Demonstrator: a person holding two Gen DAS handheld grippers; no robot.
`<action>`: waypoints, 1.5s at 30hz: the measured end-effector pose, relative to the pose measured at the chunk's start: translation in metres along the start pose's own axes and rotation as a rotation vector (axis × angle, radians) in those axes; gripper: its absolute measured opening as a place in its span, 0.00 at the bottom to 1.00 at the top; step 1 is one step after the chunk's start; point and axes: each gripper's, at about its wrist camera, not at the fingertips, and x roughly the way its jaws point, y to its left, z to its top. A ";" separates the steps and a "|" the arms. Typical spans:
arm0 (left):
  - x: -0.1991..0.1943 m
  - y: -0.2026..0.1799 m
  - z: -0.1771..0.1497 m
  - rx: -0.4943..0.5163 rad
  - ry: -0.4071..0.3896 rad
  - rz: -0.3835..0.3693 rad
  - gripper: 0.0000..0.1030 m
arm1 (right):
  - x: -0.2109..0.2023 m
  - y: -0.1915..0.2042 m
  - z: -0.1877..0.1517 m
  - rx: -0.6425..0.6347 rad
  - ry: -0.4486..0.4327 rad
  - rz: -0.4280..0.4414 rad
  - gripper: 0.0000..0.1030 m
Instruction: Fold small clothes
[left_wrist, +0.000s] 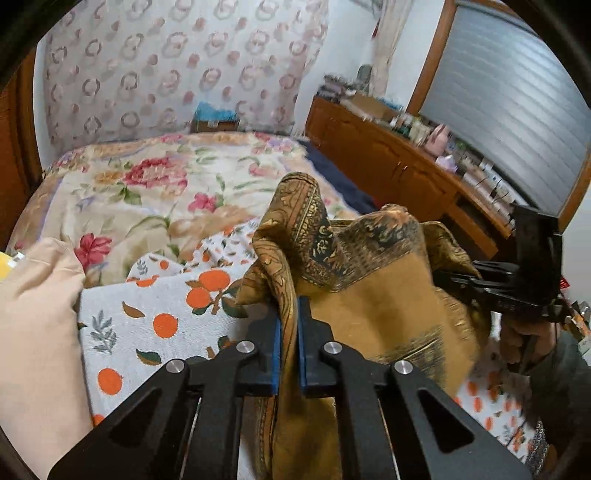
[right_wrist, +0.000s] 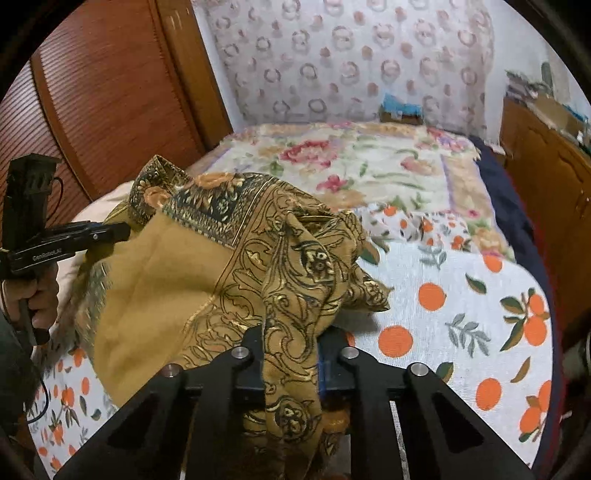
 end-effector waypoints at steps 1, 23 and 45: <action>-0.007 -0.003 0.000 0.001 -0.015 -0.004 0.08 | -0.007 0.001 0.001 -0.002 -0.025 0.002 0.14; -0.165 0.071 -0.058 -0.178 -0.316 0.189 0.07 | -0.004 0.124 0.078 -0.358 -0.212 0.134 0.13; -0.179 0.152 -0.162 -0.451 -0.296 0.334 0.07 | 0.175 0.290 0.171 -0.721 -0.031 0.190 0.16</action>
